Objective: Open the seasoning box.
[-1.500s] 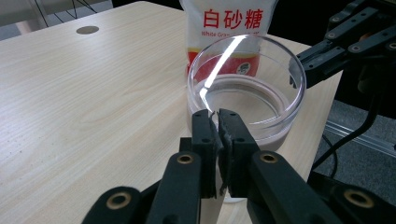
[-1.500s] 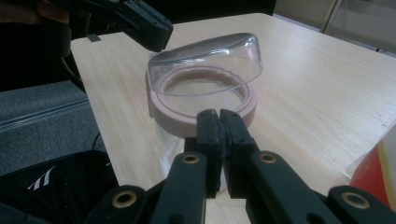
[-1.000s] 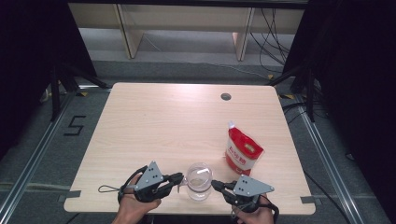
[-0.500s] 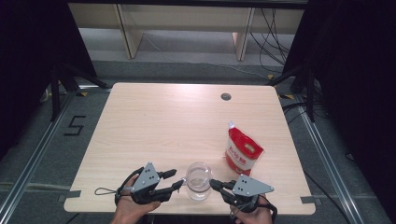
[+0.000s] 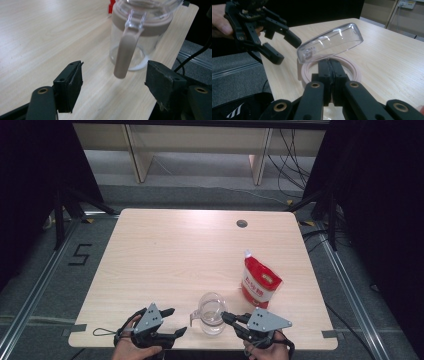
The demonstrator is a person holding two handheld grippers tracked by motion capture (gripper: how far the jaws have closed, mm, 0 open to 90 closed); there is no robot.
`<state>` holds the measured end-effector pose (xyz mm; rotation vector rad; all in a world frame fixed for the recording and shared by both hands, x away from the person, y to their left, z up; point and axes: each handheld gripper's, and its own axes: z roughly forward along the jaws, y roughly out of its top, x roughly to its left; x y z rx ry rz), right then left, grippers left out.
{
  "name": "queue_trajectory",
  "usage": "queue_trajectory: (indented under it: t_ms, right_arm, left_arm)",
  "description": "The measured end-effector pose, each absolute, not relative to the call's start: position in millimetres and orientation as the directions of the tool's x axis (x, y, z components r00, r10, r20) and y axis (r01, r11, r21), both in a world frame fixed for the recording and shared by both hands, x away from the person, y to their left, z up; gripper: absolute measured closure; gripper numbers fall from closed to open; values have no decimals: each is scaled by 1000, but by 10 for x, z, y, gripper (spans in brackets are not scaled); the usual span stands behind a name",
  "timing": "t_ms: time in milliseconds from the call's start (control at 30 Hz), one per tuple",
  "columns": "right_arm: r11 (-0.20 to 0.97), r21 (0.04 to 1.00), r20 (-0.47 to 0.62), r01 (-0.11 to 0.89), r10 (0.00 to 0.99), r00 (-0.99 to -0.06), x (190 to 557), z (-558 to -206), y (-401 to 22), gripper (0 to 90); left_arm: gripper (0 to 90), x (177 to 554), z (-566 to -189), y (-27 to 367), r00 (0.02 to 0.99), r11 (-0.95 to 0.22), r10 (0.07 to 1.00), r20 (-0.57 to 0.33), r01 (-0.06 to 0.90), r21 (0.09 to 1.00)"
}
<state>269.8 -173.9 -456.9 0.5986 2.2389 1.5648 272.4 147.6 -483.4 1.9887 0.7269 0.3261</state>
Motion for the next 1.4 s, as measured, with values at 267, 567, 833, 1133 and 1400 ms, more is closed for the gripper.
queue_trajectory:
  t_ms: [267, 567, 833, 1133, 1400]
  right_arm:
    - [294, 947, -40, 127, 503, -864, 2686, -4552, -1701, 886]
    - [291, 950, -54, 110, 503, -862, 2672, -4536, -1653, 883]
    - [285, 950, -34, 126, 497, -867, 2645, -4525, -1603, 878]
    - [281, 952, -34, 118, 482, -876, 2648, -4522, -1552, 870]
    - [281, 957, -58, 78, 446, -893, 2667, -4523, -1492, 870]
  left_arm:
    - [263, 2703, -4928, 1513, 788, -389, 613, -57, 364, 847]
    - [246, 2709, -4976, 1501, 778, -367, 624, -69, 370, 853]
    - [235, 2719, -4972, 1517, 780, -383, 623, -64, 375, 844]
    - [233, 2738, -4953, 1530, 795, -389, 604, -48, 347, 854]
    - [233, 2731, -4957, 1524, 783, -374, 617, -81, 382, 845]
